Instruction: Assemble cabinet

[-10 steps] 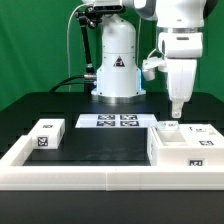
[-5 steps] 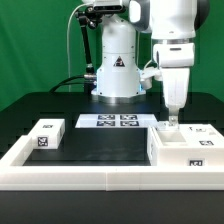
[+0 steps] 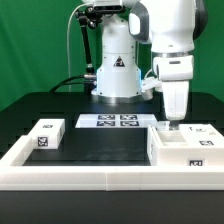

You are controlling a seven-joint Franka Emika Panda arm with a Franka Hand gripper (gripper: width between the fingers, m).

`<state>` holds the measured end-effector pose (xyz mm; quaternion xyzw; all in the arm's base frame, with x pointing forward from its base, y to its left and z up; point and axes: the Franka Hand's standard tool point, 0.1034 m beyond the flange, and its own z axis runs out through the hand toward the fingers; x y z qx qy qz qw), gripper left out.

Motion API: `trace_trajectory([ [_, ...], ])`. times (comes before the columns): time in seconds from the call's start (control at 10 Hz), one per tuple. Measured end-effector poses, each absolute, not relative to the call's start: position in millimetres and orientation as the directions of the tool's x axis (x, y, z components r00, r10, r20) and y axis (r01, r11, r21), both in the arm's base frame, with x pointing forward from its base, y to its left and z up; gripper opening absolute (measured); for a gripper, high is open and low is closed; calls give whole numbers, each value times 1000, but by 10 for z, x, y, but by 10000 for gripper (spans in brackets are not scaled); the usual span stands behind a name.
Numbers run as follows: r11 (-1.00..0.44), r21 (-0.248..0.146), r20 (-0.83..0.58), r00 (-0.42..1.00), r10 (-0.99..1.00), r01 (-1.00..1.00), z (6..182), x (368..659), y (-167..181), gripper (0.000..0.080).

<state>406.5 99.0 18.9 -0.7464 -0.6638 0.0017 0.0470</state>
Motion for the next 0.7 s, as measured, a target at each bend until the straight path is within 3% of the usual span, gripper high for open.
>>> trace_trajectory([
  [0.4,-114,-79,60,119,991,990,163,4045,992,784],
  [0.6,-115,-82,60,120,991,990,151,4035,992,433],
  [0.7,-116,-87,60,121,991,989,133,4022,988,297],
])
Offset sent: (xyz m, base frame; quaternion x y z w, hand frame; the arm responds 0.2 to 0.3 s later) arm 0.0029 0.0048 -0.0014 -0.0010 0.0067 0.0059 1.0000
